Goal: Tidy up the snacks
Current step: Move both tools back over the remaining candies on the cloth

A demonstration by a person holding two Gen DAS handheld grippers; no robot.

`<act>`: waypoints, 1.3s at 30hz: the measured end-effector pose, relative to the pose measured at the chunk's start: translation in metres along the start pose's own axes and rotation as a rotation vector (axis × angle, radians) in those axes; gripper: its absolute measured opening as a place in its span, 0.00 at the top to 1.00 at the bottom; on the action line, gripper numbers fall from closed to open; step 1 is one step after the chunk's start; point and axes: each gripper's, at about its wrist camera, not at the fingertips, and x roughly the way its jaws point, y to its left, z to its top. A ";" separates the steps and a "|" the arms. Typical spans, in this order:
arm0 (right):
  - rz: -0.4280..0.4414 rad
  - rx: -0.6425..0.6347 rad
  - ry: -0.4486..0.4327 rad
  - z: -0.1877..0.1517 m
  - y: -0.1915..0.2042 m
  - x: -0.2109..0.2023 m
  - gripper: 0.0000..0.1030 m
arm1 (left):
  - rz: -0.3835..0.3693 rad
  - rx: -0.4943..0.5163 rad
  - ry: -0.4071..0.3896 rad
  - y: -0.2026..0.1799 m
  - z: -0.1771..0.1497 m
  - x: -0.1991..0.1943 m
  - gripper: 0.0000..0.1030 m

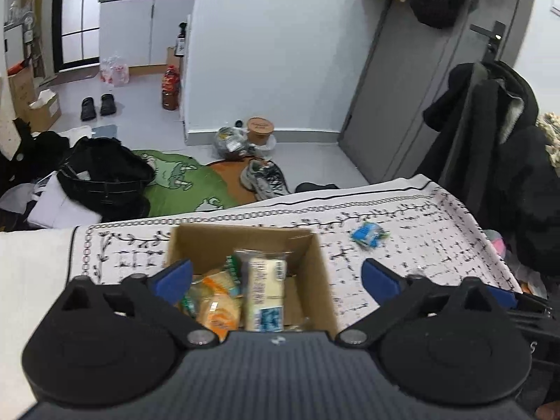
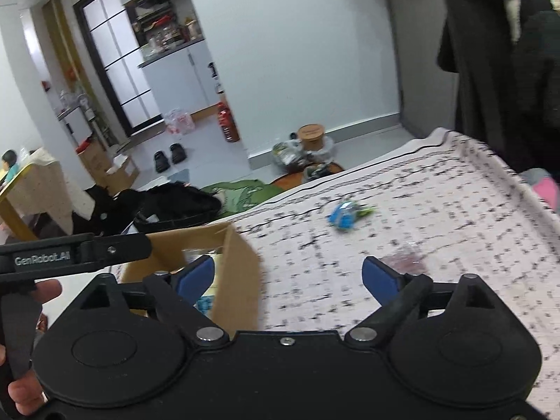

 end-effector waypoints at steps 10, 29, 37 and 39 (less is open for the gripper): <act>-0.068 0.027 -0.027 -0.002 -0.048 -0.013 0.02 | -0.057 0.043 -0.001 -0.034 -0.002 0.006 0.00; -0.119 0.057 -0.054 -0.004 -0.123 -0.006 0.00 | -0.081 0.141 0.055 -0.084 -0.005 0.031 0.00; -0.097 0.070 -0.004 -0.017 -0.131 0.018 0.08 | -0.083 0.186 0.104 -0.104 -0.014 0.047 0.00; -0.070 0.056 0.017 -0.014 -0.127 0.029 0.12 | -0.083 0.196 0.106 -0.106 -0.014 0.050 0.00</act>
